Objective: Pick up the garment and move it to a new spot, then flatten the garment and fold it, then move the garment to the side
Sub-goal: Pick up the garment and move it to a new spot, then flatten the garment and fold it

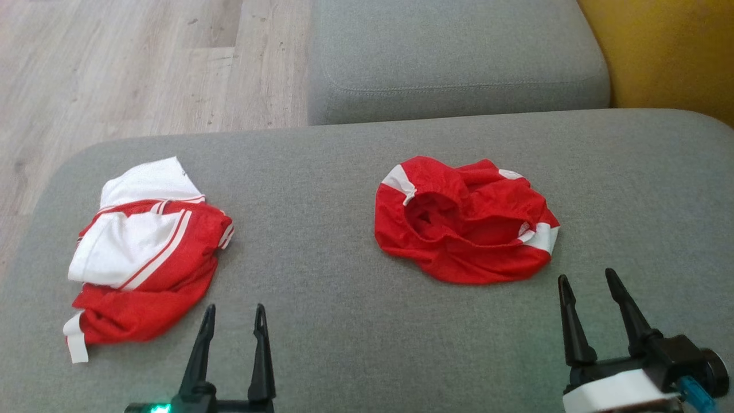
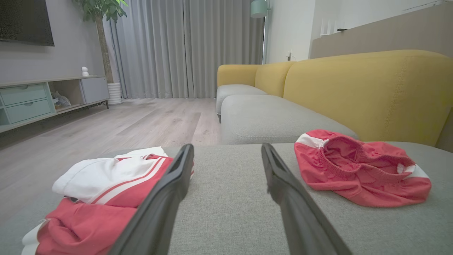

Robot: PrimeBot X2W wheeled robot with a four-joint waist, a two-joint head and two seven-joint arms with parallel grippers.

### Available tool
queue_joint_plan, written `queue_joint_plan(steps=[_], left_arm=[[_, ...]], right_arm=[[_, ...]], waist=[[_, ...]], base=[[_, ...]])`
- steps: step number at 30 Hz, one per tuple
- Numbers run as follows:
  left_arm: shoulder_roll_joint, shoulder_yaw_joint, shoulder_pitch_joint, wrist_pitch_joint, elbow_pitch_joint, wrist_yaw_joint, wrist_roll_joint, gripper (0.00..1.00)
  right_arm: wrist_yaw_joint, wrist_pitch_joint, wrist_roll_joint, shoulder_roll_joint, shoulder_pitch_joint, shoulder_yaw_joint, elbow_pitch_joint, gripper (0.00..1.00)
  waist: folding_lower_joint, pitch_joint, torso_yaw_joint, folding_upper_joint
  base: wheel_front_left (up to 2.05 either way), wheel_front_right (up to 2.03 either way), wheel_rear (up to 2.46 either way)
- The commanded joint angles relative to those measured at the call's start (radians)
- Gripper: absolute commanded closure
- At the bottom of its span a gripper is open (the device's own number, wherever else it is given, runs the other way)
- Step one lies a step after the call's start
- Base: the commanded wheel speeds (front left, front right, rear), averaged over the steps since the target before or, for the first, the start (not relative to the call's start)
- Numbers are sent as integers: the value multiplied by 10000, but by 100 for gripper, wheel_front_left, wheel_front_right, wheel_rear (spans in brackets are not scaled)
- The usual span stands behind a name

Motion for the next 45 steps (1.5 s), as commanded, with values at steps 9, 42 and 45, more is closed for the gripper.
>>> queue_joint_plan(steps=[9, 42, 45], left_arm=[[-29, 257, -236, -93, -152, -54, 258, 0], [-30, -2192, -4359, -93, 3115, -1246, -260, 0], [-30, -2938, -5570, 282, 4137, -1364, -615, 0]], right_arm=[[-7, -55, -42, -58, -261, 351, -259, 0], [-7, -55, 121, -58, -1270, 1322, -919, 0], [-7, -55, 77, -58, -1443, 1423, -947, 0]], waist=[[0, 15, -27, -1], [0, 2152, -3703, -1], [0, 2518, -4153, -1]], base=[[0, 0, 0], [0, 0, 0], [0, 0, 0]])
